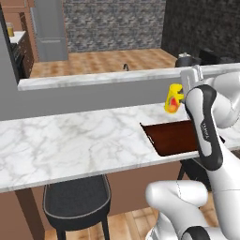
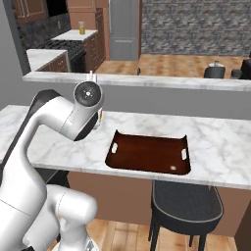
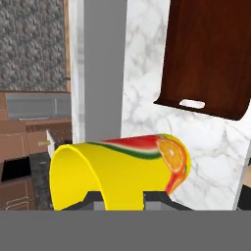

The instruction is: There is a tray on the dining counter. Grab the cup, mug, and pitcher and place them on the tray. The pitcher may be placed next to the tray if it cannot fit the tray.

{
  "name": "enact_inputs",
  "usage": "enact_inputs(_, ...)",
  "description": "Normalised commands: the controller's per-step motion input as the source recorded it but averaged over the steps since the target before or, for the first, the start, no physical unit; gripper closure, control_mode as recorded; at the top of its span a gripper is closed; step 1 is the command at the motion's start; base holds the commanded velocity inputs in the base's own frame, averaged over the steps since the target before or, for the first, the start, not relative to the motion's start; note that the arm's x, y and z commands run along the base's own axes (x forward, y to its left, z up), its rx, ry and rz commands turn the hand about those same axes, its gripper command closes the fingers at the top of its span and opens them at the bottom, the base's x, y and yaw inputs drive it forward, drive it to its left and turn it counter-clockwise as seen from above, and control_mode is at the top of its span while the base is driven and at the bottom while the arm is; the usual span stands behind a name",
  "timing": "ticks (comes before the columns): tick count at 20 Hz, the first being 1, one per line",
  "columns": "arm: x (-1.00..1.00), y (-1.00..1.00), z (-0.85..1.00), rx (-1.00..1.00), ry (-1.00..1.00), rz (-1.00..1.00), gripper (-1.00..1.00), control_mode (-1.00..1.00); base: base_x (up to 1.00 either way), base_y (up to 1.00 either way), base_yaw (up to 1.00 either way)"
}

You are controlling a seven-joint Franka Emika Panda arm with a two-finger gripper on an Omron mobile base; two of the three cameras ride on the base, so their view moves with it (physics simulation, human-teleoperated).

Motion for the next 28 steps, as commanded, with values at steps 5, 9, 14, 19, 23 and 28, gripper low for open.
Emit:
enact_inputs(5, 0.12, 0.00, 0.00, 0.00, 0.04, 0.00, 1.00, -1.00, 0.02, 0.00, 0.00)
enact_inputs(9, 0.51, -0.02, -0.21, -0.07, 0.19, 0.00, 1.00, -1.00, 0.00, 0.00, 0.00)
enact_inputs(14, 0.56, -0.16, -0.37, -0.08, 0.17, -0.01, 1.00, -1.00, 0.00, 0.00, 0.00)
enact_inputs(19, 0.77, -0.27, -0.45, 0.01, 0.15, 0.01, 1.00, -1.00, 0.00, 0.00, 0.00)
enact_inputs(23, 0.88, -0.15, -0.70, 0.09, 0.12, 0.08, 1.00, -1.00, 0.00, 0.00, 0.00)
enact_inputs(28, 0.77, -0.03, -0.76, 0.05, 0.03, 0.09, 1.00, -1.00, 0.00, 0.00, 0.00)
